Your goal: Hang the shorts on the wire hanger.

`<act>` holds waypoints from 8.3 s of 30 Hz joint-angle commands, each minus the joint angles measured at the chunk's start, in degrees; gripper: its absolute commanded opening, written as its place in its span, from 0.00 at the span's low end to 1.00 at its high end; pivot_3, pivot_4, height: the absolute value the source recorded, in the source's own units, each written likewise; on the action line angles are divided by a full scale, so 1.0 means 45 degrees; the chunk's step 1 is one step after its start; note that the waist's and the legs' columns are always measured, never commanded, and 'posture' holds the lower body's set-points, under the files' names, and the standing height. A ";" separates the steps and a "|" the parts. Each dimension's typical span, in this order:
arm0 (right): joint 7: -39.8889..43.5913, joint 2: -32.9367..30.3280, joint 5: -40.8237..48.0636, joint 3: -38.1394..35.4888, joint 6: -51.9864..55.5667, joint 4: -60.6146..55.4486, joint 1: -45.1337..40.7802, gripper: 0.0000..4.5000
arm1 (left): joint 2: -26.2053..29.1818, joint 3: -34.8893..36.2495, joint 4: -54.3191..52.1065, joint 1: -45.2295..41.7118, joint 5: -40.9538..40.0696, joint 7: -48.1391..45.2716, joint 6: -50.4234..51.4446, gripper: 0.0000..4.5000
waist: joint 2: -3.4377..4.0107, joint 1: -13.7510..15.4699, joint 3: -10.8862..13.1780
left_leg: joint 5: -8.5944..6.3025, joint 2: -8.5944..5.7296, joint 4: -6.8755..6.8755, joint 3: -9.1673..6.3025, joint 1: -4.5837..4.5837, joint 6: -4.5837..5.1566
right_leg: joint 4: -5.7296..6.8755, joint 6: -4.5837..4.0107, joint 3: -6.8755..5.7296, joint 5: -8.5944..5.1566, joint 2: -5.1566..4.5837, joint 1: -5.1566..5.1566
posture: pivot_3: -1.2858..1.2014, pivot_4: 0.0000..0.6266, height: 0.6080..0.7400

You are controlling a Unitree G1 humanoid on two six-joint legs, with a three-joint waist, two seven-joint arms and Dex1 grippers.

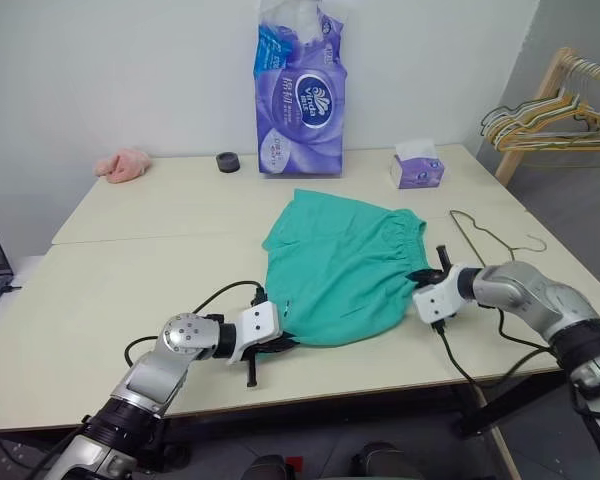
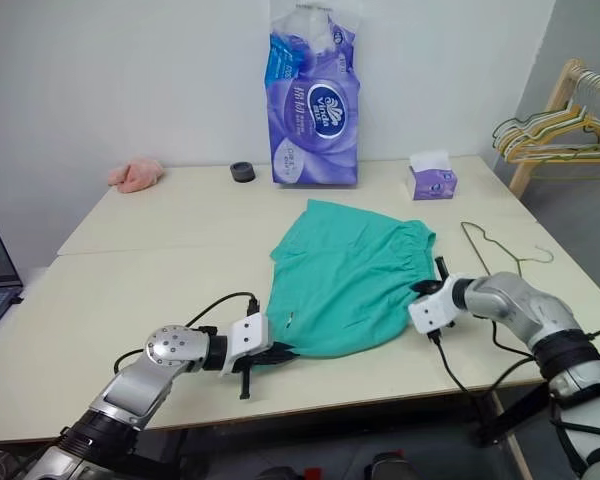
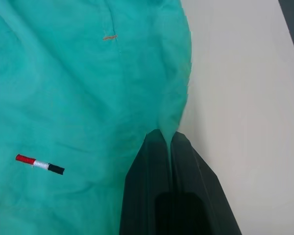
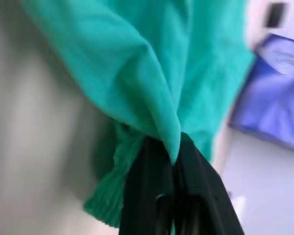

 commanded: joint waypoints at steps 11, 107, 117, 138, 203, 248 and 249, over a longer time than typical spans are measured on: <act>0.6054 -0.2380 0.6011 -0.2522 0.6340 -0.9049 0.6076 0.01 | 0.3257 0.0551 -0.3721 0.0765 -0.3181 -0.4048 0.3716 0.00 | 0.0006 0.0038 0.0003 | -0.0040 -0.0022 0.0023 0.0004 -0.0003 0.0037 | -0.0004 0.0077 -0.0017 -0.0047 -0.0037 0.0013 | 0.47 0.00 1.00; -0.1462 -0.0016 1.0165 -0.7897 1.5830 -0.4885 0.3525 0.00 | -0.2791 0.2362 0.0911 -0.5052 -0.2928 0.2620 0.4020 0.99 | 0.0001 -0.0666 0.0024 | -0.0064 -0.0034 0.0026 0.0071 -0.0026 0.0061 | -0.0077 0.0172 0.0105 -0.0019 0.0044 0.0016 | 0.46 0.04 1.00; -0.1670 0.0313 0.8986 -0.6273 1.4448 -1.0224 0.4975 0.00 | -0.1748 0.3720 0.5949 -0.8175 -0.2906 0.1127 0.3300 0.99 | -0.0007 -0.0711 0.0034 | -0.0076 -0.0024 0.0020 0.0079 -0.0034 0.0046 | -0.0059 0.0195 0.0113 -0.0032 0.0058 -0.0019 | 0.45 0.04 1.00; 0.0125 -0.0594 0.6088 -0.3929 0.6546 -1.0876 0.4765 0.00 | -0.0340 0.1228 0.6494 -0.6968 -0.0909 -0.4147 0.2412 0.99 | -0.0073 -0.0754 0.0094 | -0.0092 -0.0022 0.0029 0.0099 -0.0034 0.0054 | -0.0052 0.0180 0.0128 -0.0026 0.0046 -0.0027 | 0.45 0.05 1.00; 0.5853 -0.3045 1.1717 -0.2273 1.7082 -1.3468 0.3298 0.76 | 0.0003 -0.0598 0.2475 -0.5018 0.0984 -0.4456 -0.2418 0.00 | -0.0081 -0.0689 0.0131 | -0.0096 -0.0022 0.0033 0.0087 -0.0031 0.0059 | -0.0048 0.0181 0.0101 -0.0027 -0.0039 -0.0028 | 0.45 0.05 1.00; 0.5213 -0.3822 1.2506 -0.5997 1.9283 -1.4594 0.7797 0.00 | -0.1241 0.3032 0.4693 -0.7171 -0.2606 -0.2065 0.3865 0.72 | -0.0133 -0.0676 0.0175 | -0.0098 -0.0026 0.0041 0.0047 -0.0043 0.0055 | -0.0038 0.0208 0.0057 -0.0042 -0.0047 -0.0023 | 0.44 0.06 1.00; 0.5124 -0.3709 1.2651 -0.6653 1.9543 -1.4649 0.8337 0.00 | -0.1264 0.3045 0.4565 -0.7085 -0.2761 -0.2135 0.4104 0.72 | -0.0141 -0.0667 0.0178 | -0.0098 -0.0026 0.0041 0.0047 -0.0044 0.0055 | -0.0040 0.0208 0.0056 -0.0042 -0.0047 -0.0023 | 0.44 0.06 1.00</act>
